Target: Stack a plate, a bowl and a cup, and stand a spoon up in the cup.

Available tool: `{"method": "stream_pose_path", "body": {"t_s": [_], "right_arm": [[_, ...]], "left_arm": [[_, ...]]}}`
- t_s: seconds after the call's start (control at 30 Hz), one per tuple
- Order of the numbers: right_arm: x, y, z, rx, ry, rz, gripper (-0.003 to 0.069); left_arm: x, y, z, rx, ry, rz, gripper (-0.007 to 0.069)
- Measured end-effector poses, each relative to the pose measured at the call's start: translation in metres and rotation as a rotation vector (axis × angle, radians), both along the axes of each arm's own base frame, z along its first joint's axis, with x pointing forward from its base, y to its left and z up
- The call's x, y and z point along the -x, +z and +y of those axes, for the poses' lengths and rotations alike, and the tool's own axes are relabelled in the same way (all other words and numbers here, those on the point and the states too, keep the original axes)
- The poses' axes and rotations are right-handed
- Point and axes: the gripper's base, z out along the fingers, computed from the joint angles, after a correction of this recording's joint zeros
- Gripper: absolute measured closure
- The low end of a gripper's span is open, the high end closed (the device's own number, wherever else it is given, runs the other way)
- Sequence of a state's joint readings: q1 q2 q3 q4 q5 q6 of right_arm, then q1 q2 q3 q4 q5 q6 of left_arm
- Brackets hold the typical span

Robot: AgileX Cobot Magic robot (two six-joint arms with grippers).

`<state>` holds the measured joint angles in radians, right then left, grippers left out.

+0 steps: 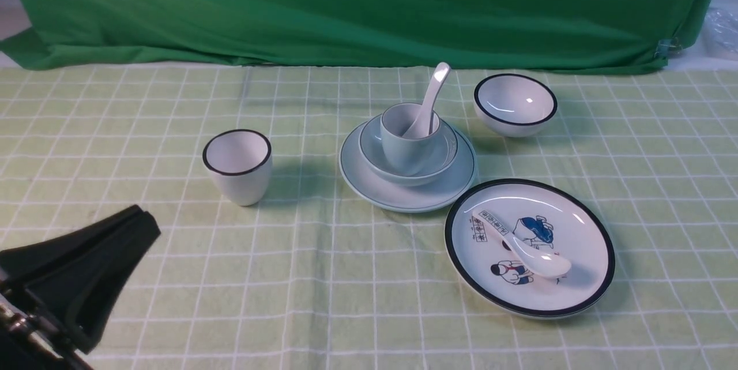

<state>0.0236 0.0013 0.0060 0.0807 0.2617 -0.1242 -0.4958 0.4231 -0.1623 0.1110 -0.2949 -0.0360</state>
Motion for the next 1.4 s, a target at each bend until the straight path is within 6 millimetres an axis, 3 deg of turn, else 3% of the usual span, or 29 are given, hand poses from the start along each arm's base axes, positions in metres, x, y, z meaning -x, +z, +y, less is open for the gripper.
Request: {"method": "stream_pose_path", "body": {"t_s": [0.13, 0.27, 0.4, 0.53, 1.4], "right_arm": [[0.0, 0.0, 0.0, 0.0, 0.0, 0.0, 0.0536], [0.0, 0.0, 0.0, 0.0, 0.0, 0.0, 0.0524], [0.0, 0.0, 0.0, 0.0, 0.0, 0.0, 0.0509], [0.0, 0.0, 0.0, 0.001, 0.0, -0.003, 0.0494], [0.0, 0.0, 0.0, 0.001, 0.0, -0.004, 0.0424]], "left_arm": [[0.003, -0.005, 0.022, 0.016, 0.207, 0.035, 0.0614], [0.018, -0.03, 0.047, 0.06, 0.475, 0.031, 0.0613], [0.028, -0.057, 0.055, 0.094, 0.603, 0.147, 0.0613], [0.03, -0.074, 0.055, 0.068, 0.624, 0.3, 0.0613], [0.031, -0.072, 0.056, 0.041, 0.634, 0.276, 0.0603]]}}
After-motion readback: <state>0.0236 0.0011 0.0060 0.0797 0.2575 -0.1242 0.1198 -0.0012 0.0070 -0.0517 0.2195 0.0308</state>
